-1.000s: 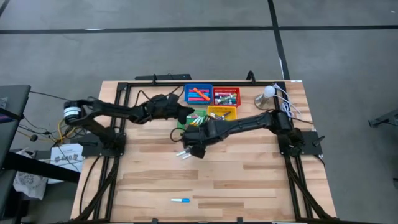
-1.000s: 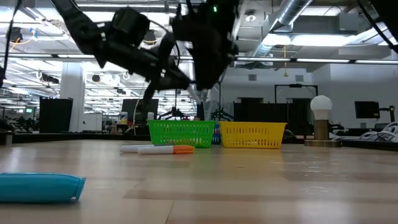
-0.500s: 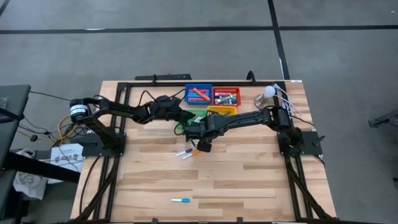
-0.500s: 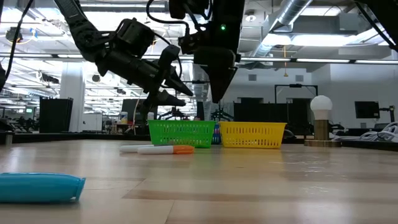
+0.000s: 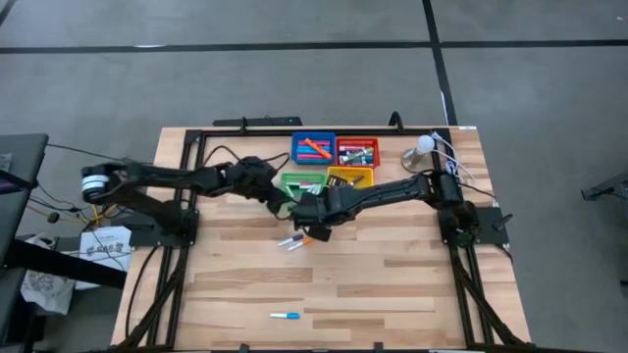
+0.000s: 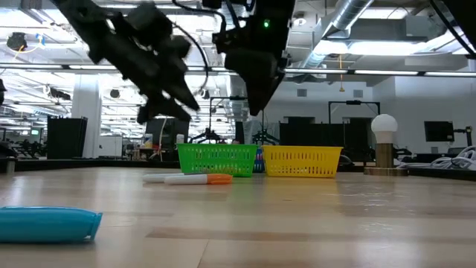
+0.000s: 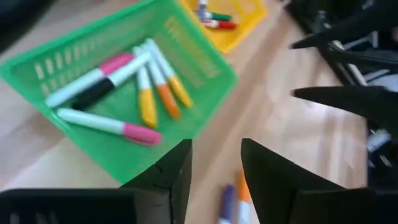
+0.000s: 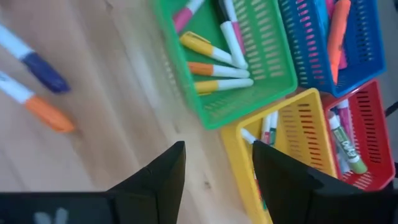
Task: Pick & Place Markers
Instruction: Put the blue mini marker into the green bin
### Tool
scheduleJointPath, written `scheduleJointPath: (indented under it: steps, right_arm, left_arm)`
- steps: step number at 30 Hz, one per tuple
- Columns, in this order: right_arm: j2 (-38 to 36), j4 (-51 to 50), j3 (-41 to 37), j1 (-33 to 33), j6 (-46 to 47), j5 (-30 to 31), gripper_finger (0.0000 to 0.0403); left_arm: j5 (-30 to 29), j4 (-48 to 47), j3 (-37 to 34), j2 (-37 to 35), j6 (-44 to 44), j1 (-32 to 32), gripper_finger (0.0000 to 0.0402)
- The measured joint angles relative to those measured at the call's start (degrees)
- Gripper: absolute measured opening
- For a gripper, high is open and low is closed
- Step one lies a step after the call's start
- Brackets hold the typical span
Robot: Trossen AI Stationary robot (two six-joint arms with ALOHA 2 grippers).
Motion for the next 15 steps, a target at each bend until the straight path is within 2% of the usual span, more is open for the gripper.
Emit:
scheduleJointPath:
  steps: [8,15]
  right_arm:
    - [-0.25,-0.02,0.02,3.65,8.23,0.35,0.0178]
    - [-0.81,-0.68,0.0,8.42,20.11,-0.03,0.0173]
  left_arm:
    - [-5.15,-5.59,0.0,-13.82,-0.07,-12.11,0.0124]
    - [-5.08,-5.89,0.02,-15.78,-0.06,-29.42,0.0121]
